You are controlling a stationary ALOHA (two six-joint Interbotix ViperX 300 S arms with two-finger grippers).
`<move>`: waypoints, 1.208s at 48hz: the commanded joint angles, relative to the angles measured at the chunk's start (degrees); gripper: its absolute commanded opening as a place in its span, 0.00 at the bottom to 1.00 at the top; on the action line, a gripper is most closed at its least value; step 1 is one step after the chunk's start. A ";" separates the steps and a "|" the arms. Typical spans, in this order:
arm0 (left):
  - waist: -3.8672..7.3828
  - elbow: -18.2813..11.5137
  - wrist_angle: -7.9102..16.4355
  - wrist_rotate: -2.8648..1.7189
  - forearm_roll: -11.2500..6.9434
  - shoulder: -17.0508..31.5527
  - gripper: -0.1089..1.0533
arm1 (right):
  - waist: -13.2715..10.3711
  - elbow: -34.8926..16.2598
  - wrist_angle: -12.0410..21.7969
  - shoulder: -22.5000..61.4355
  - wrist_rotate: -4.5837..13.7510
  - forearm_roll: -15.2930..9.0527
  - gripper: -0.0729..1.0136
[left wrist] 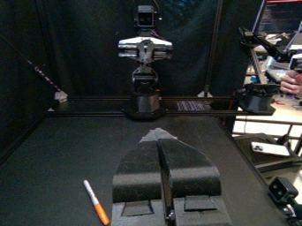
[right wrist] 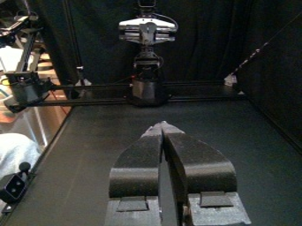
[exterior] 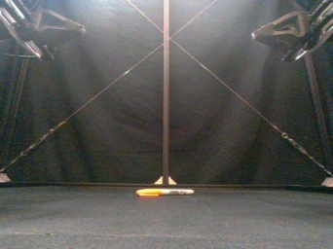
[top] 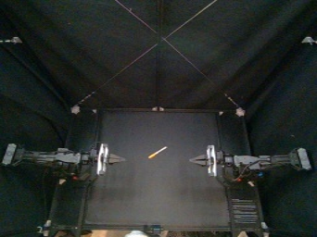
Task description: Uncap the pen
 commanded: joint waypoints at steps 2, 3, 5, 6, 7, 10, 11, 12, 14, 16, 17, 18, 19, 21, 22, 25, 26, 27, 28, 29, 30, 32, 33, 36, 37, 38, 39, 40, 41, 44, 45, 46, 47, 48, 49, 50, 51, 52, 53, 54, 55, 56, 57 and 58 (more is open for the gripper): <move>-0.44 -0.88 -1.49 0.26 0.09 1.23 0.03 | -1.05 -1.23 -0.35 3.16 0.26 0.00 0.03; -0.44 -0.79 -1.85 0.26 0.09 1.41 0.04 | -1.32 -1.49 -0.35 4.04 0.18 0.00 0.03; -0.44 -0.70 -2.20 0.26 0.18 2.20 0.06 | -1.85 -2.20 -0.35 5.89 0.09 -0.26 0.04; -0.44 -0.62 -2.37 0.26 0.18 2.64 0.07 | -2.20 -2.64 -0.26 6.94 0.00 -0.44 0.04; -0.44 -0.53 -2.46 0.26 0.18 3.08 0.08 | -2.72 -3.08 -0.18 8.17 -0.09 -0.62 0.05; -0.53 -0.35 -2.55 0.26 0.18 4.92 0.10 | -4.31 -4.92 0.53 12.57 -0.09 -1.67 0.06; -0.53 -0.35 -2.55 0.26 0.18 5.63 0.10 | -4.75 -5.54 0.88 13.89 -0.09 -2.02 0.06; -0.62 -0.35 -2.55 0.26 0.18 6.33 0.10 | -5.27 -6.24 1.23 15.29 -0.09 -2.46 0.06; -0.70 -0.35 -2.55 0.26 0.26 7.91 0.10 | -6.24 -7.82 2.37 18.02 -0.18 -3.34 0.06; -0.70 -0.35 -2.72 0.26 0.26 9.84 0.10 | -7.21 -9.49 3.60 20.74 -0.44 -4.57 0.06; -0.70 -0.35 -2.72 0.26 0.26 10.63 0.10 | -7.65 -10.28 4.31 22.15 -0.44 -5.27 0.06; -0.70 -0.35 -2.72 0.26 0.26 11.34 0.10 | -8.09 -11.16 5.19 23.47 -0.44 -6.06 0.06; -0.70 -0.35 -2.72 0.26 0.26 12.04 0.10 | -8.44 -11.95 5.98 24.87 -0.44 -6.86 0.06; -0.70 -0.35 -2.72 0.26 0.26 13.45 0.10 | -9.32 -13.62 7.82 27.42 -0.44 -8.53 0.06; -0.70 -0.44 -2.72 0.35 0.26 14.06 0.10 | -9.67 -14.41 8.88 28.74 -0.44 -9.40 0.06; -0.70 -0.44 -2.72 0.35 0.26 15.64 0.10 | -10.90 -16.96 11.78 32.61 -0.44 -12.22 0.06; -0.70 -0.44 -2.72 0.35 0.26 16.08 0.10 | -11.25 -18.11 13.01 34.63 -0.44 -13.27 0.07; -0.70 -0.35 -2.72 0.35 0.26 16.52 0.10 | -11.60 -18.81 13.71 35.77 -0.44 -14.15 0.07; -0.70 -0.35 -2.72 0.35 0.26 16.88 0.10 | -11.78 -19.51 14.50 36.91 -0.44 -14.77 0.07; -0.70 -0.35 -2.72 0.35 0.26 17.23 0.10 | -12.04 -20.21 15.12 38.14 -0.44 -15.38 0.07; -0.70 -0.35 -2.72 0.35 0.26 17.40 0.10 | -12.30 -20.83 15.56 39.29 -0.44 -16.00 0.07; -0.70 -0.26 -2.72 0.35 0.26 17.84 0.10 | -12.74 -22.06 16.35 41.40 -0.44 -17.05 0.08; -0.70 -0.26 -2.72 0.35 0.26 17.84 0.10 | -13.01 -22.59 16.70 42.45 -0.44 -17.67 0.09; -0.70 -0.18 -2.72 0.35 0.26 18.02 0.10 | -13.62 -24.43 17.58 45.53 -0.44 -18.63 0.14; -0.70 -0.18 -2.72 0.35 0.26 17.93 0.10 | -13.89 -25.05 17.84 46.49 -0.44 -18.90 0.17; -0.70 -0.09 -2.72 0.35 0.26 17.93 0.10 | -14.06 -25.66 18.11 47.46 -0.44 -19.25 0.19; -0.70 -0.09 -2.72 0.35 0.26 17.93 0.10 | -14.24 -26.28 18.46 48.34 -0.44 -19.51 0.22; -0.70 0.00 -2.72 0.35 0.26 17.93 0.10 | -14.41 -26.89 18.81 49.31 -0.53 -19.86 0.25; -0.70 0.00 -2.72 0.35 0.26 18.02 0.10 | -14.50 -27.42 19.16 50.19 -0.53 -20.04 0.28; -0.70 0.18 -2.72 0.35 0.26 17.93 0.10 | -14.85 -29.62 20.57 53.17 -0.79 -20.83 0.41; -0.70 0.18 -2.72 0.35 0.26 17.93 0.10 | -14.85 -30.23 21.09 53.96 -0.88 -21.09 0.45; -0.70 0.26 -2.72 0.35 0.26 17.93 0.10 | -14.85 -30.94 21.62 54.76 -0.88 -21.45 0.49; -0.70 0.26 -2.72 0.35 0.26 18.02 0.10 | -14.85 -31.55 22.24 55.46 -0.88 -21.80 0.52; -0.70 0.26 -2.72 0.35 0.26 18.02 0.10 | -14.85 -32.08 22.76 56.07 -0.88 -22.15 0.56; -0.70 0.26 -2.72 0.35 0.26 17.93 0.10 | -14.85 -32.70 23.38 56.60 -0.88 -22.50 0.59; -0.70 0.35 -2.72 0.35 0.26 17.93 0.10 | -14.85 -33.31 23.99 57.22 -0.88 -22.76 0.63; -0.70 0.35 -2.72 0.35 0.26 17.93 0.10 | -14.85 -33.84 24.61 57.66 -0.88 -22.85 0.66; -0.70 0.44 -2.72 0.35 0.26 17.93 0.10 | -14.85 -34.37 25.22 58.10 -0.88 -22.94 0.68; -0.70 0.44 -2.72 0.35 0.26 17.93 0.10 | -14.85 -34.80 25.66 58.54 -0.88 -22.94 0.71; -0.70 0.62 -2.72 0.35 0.26 17.93 0.10 | -14.85 -35.24 26.10 58.89 -0.88 -22.94 0.73; -0.70 0.62 -2.72 0.35 0.26 17.93 0.10 | -14.85 -35.60 26.37 59.33 -0.88 -22.94 0.75; -0.62 0.62 -2.72 0.35 0.26 17.93 0.10 | -14.85 -35.95 26.72 59.68 -0.88 -22.85 0.77; -0.70 0.70 -2.72 0.35 0.26 17.93 0.10 | -14.85 -36.39 26.98 60.03 -0.88 -22.76 0.79; -0.70 0.70 -2.72 0.35 0.26 17.93 0.10 | -14.85 -36.65 27.16 60.29 -0.88 -22.68 0.80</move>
